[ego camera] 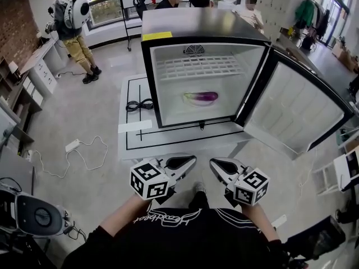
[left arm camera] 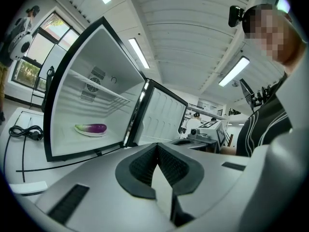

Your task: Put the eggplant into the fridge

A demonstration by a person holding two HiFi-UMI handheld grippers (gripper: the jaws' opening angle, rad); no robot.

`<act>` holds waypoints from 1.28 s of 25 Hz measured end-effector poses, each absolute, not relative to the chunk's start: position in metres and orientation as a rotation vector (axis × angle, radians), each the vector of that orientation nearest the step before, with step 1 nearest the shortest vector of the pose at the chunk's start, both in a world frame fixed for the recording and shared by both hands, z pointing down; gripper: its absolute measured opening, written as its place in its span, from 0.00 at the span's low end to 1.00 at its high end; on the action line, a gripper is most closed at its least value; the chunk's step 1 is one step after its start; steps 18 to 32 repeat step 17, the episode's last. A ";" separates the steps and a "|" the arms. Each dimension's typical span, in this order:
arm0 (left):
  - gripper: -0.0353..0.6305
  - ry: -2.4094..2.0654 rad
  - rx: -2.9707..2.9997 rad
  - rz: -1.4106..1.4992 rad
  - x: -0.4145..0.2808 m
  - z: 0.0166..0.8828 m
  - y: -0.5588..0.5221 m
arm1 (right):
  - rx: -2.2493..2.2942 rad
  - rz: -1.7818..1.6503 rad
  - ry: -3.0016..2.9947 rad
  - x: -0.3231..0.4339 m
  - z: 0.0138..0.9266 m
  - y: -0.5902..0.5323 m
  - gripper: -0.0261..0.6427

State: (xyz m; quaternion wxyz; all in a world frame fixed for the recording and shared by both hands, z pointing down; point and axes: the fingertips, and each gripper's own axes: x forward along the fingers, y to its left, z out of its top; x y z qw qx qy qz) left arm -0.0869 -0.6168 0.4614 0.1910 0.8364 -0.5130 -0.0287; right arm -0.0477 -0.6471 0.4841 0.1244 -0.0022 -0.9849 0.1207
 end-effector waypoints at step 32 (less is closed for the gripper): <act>0.06 -1.402 2.387 -0.067 -0.085 0.452 -0.630 | -0.008 0.325 -2.873 -0.049 0.473 -0.653 0.05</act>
